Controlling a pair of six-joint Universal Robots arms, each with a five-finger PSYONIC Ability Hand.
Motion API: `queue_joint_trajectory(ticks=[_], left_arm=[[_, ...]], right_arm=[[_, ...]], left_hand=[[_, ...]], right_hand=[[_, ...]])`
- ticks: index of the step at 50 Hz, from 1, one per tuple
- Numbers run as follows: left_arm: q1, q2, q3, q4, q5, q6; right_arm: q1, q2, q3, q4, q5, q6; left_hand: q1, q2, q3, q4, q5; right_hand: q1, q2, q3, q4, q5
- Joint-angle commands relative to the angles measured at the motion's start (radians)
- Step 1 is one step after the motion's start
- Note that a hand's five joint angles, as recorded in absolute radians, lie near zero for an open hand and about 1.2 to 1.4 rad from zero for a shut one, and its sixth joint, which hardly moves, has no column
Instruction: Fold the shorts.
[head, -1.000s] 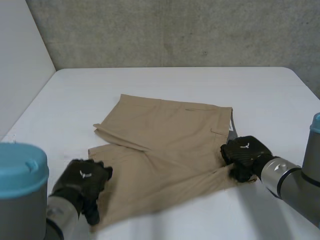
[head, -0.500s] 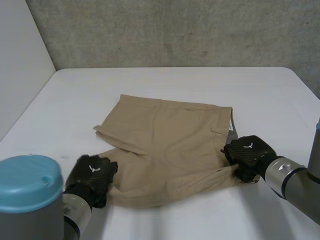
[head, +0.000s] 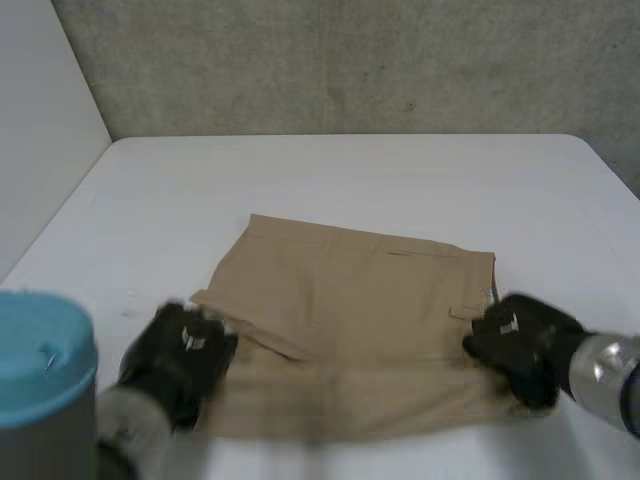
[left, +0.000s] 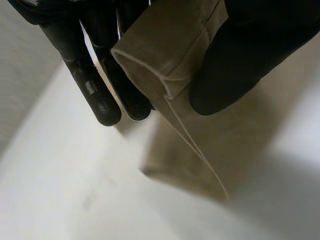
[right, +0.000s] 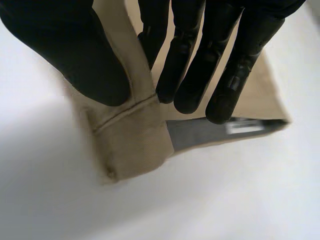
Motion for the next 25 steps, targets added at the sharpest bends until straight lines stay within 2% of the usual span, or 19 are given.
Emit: queue_joint_trajectory(ticks=[1,6,11,17,18,20,21,22,25], left_arm=[[0.07,-0.212,0.21,0.268,0.0,0.019],[0.097,-0.409,0.397,0.435,-0.007,0.134],[0.097,-0.62,0.652,0.46,-0.038,0.26],[0.105,-0.827,0.917,0.449,-0.081,0.303],[0.105,-0.87,0.966,0.449,-0.083,0.308],[0.105,-0.898,1.003,0.449,-0.084,0.309],[0.105,-0.905,1.014,0.452,-0.086,0.308],[0.105,-0.91,1.026,0.457,-0.09,0.308],[0.104,-0.905,1.025,0.457,-0.096,0.297]], right_arm=[[0.062,0.168,-0.177,-0.179,0.087,0.102],[0.118,0.309,-0.326,-0.33,0.216,0.098],[0.122,0.456,-0.472,-0.438,0.253,0.092],[0.145,0.647,-0.678,-0.476,0.268,0.09],[0.15,0.665,-0.7,-0.479,0.273,0.089],[0.153,0.694,-0.737,-0.489,0.28,0.089],[0.156,0.714,-0.765,-0.499,0.284,0.093],[0.158,0.719,-0.777,-0.507,0.282,0.104],[0.158,0.708,-0.791,-0.544,0.279,0.127]], left_hand=[[0.248,0.199,0.206,0.198,0.246],[0.248,0.199,0.206,0.198,0.246],[0.248,0.199,0.206,0.198,0.246],[0.248,0.199,0.206,0.198,0.246],[0.118,0.069,0.076,0.068,0.115],[-0.493,-0.542,-0.536,-0.544,-0.496],[-0.799,-0.848,-0.841,-0.849,-0.802],[-0.973,-1.022,-1.016,-1.024,-0.976],[-0.973,-1.022,-1.016,-1.024,-0.976]], right_hand=[[0.402,0.215,0.2,0.205,0.222],[0.402,0.215,0.2,0.205,0.222],[0.402,0.215,0.2,0.205,0.222],[0.402,0.215,0.2,0.205,0.222],[0.357,0.17,0.154,0.159,0.177],[-0.199,-0.386,-0.401,-0.396,-0.379],[-0.803,-0.99,-1.006,-1.001,-0.983],[-0.82,-1.007,-1.022,-1.017,-1.0],[-0.82,-1.007,-1.022,-1.017,-1.0]])
